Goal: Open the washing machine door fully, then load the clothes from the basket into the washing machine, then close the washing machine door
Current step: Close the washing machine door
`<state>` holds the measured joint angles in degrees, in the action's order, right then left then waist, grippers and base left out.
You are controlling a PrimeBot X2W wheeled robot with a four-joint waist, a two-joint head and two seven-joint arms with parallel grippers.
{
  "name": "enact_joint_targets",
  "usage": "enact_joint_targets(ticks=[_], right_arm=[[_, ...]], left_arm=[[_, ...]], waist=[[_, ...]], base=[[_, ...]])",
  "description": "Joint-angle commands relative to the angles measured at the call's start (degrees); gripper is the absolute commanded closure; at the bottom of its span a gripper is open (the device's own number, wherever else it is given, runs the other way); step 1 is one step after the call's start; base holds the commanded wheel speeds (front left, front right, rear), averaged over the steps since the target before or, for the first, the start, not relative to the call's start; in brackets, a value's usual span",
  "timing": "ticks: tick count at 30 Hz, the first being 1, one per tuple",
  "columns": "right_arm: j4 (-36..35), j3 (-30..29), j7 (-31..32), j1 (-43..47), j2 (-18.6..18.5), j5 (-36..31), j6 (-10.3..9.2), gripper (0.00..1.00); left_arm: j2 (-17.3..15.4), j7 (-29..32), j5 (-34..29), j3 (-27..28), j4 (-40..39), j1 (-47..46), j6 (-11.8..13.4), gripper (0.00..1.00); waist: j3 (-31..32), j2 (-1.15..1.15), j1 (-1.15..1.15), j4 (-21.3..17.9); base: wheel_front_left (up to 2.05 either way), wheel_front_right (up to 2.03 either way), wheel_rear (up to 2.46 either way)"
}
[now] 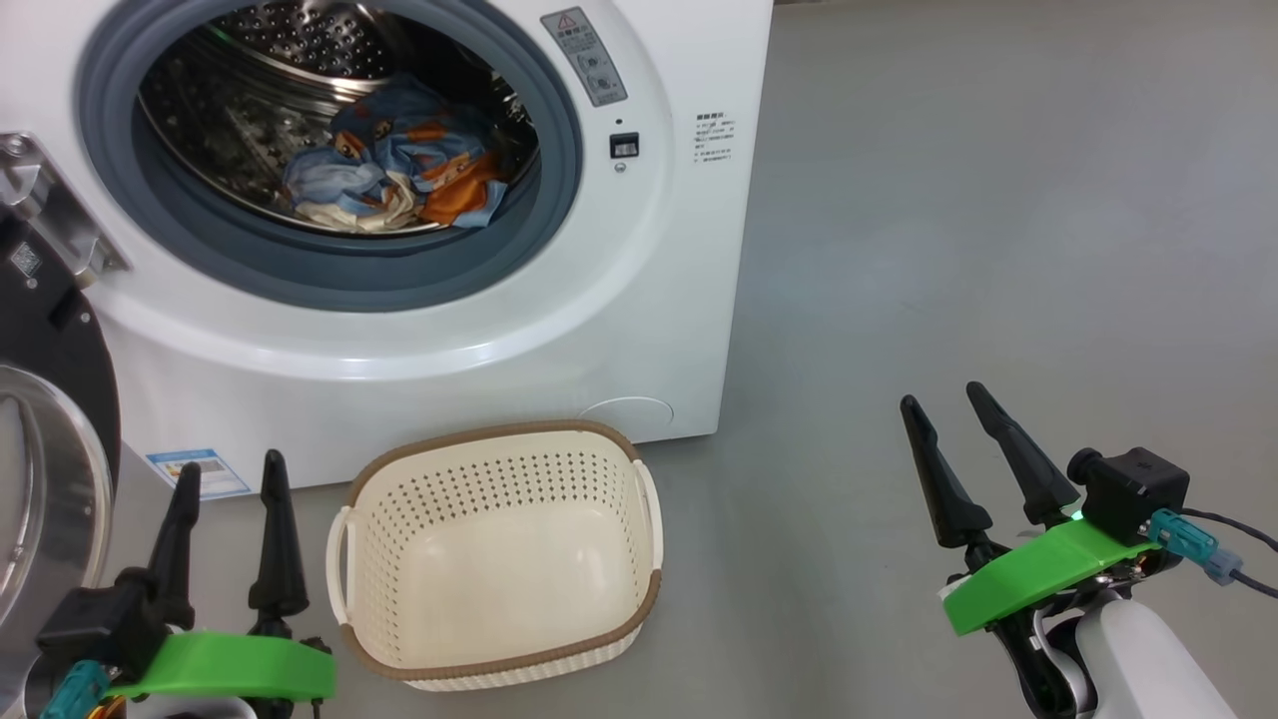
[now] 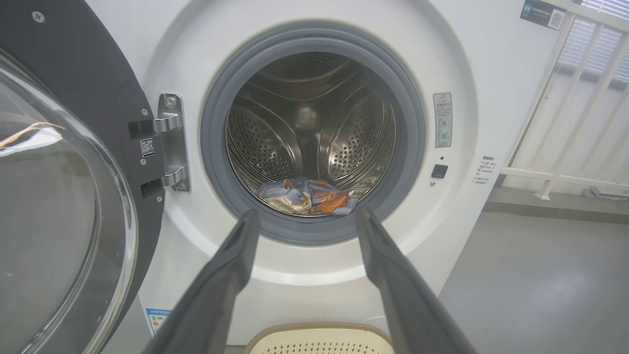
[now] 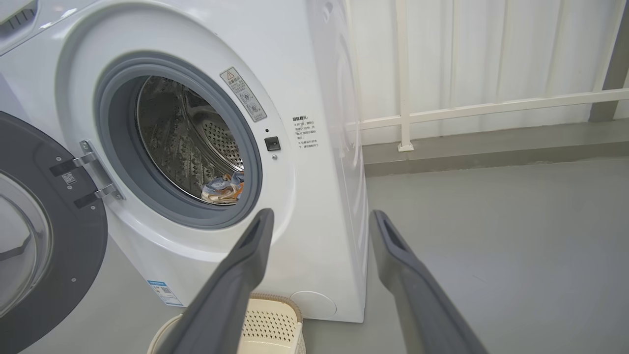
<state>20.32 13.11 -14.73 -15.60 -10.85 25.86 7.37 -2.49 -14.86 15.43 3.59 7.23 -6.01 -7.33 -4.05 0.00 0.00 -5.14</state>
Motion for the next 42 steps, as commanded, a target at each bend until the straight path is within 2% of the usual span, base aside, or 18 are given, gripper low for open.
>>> enact_joint_targets(ticks=[1,10,42], right_arm=[[-1.15,1.09,-0.27,0.53,-0.37,0.6,0.12,0.0],[-1.13,1.23,-0.27,0.93,-0.43,0.64,0.12,0.0],[-0.23,1.89,-0.27,1.58,-0.13,1.71,0.12,0.0]], left_arm=[[-0.64,-0.14,-0.34,1.53,-1.24,-0.48,-0.15,0.0],[-0.61,-0.14,-0.42,1.23,-0.64,-0.32,-0.15,0.0],[-0.4,-0.14,-1.52,1.38,0.63,0.71,2.69,0.0]], waist=[[0.12,0.0,0.0,0.22],[0.64,0.0,0.0,2.92],[2.75,0.0,0.0,22.26]], base=[[0.0,0.0,0.0],[0.0,0.0,0.0],[0.0,0.0,0.0]])
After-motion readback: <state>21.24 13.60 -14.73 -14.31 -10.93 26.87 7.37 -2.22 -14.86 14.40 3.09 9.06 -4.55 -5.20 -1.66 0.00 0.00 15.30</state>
